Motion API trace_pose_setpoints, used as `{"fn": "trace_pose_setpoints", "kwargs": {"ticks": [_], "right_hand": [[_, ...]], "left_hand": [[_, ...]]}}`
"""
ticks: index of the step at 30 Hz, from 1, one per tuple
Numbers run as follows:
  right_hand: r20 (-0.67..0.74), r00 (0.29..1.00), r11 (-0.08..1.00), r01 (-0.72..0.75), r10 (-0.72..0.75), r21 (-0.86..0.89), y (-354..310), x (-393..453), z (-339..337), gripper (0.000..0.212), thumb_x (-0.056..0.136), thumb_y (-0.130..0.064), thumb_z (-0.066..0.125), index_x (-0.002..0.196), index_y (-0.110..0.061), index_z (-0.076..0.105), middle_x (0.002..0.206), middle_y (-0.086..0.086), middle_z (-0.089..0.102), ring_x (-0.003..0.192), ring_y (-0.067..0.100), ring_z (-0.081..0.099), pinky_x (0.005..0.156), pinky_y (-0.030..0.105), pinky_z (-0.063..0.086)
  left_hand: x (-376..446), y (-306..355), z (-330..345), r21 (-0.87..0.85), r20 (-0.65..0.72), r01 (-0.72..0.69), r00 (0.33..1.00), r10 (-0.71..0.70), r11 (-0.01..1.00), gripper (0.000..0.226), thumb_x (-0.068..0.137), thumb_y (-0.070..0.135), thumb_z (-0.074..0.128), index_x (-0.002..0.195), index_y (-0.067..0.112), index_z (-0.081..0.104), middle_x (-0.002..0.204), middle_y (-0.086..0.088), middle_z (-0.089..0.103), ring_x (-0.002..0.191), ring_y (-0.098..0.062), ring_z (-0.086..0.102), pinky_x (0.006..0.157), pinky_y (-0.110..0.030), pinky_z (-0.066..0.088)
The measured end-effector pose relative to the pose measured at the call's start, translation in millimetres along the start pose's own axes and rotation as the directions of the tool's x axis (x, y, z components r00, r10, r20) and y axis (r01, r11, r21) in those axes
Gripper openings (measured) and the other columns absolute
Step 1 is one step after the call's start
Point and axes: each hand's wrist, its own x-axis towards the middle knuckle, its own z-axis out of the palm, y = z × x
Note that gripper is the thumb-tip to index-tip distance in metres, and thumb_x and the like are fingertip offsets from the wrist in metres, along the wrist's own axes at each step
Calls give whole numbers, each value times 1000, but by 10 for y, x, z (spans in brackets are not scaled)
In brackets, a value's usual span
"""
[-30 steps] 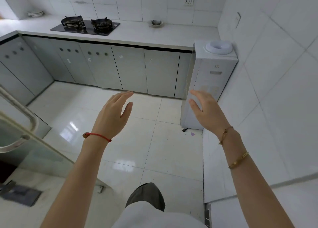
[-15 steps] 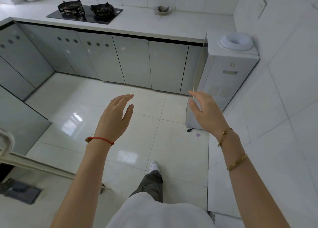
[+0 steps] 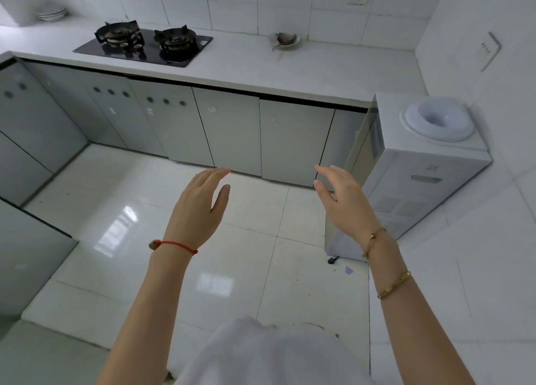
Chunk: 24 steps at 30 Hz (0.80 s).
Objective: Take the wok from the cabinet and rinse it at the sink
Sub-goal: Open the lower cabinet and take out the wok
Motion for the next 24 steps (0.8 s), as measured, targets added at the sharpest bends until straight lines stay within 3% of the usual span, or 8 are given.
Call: {"fn": "trace_pose_setpoints", "kwargs": {"ticks": [5,9,16,24], "right_hand": [[13,1000,999,1,-1,-33,16,595,101,45,104,-33,39,144,-14,45,149,3,46,145,18,29,117,34,24],[29,1000,1000,5,-4,-28,43,1059,250,44,104,-34,39,144,-15,45,149,3,46,145,18,28,118,38,27],[95,995,1000,17,-15,-22,81,2024,549,46,104,-35,39,145,-15,45,150,4,45,145,18,28,115,29,20],[120,990,997,69,-72,27,-55,3458,666,46,104,-36,38,146,-16,42,151,3,43,145,16,28,118,32,22]], "left_hand": [[510,-265,58,1,14,5,1000,-5,1000,37,101,19,48,136,10,56,135,-4,60,129,-20,52,106,-24,33],[895,-483,125,3,34,22,999,-22,1000,37,101,18,48,136,10,56,136,-4,60,129,-21,52,107,-26,36],[1649,-902,233,9,26,77,997,-78,997,37,101,19,47,136,10,56,137,-3,59,130,-20,51,108,-26,35],[2847,-1348,276,13,5,135,991,-135,991,37,101,19,48,137,13,55,138,-1,58,130,-18,50,107,-23,34]]}}
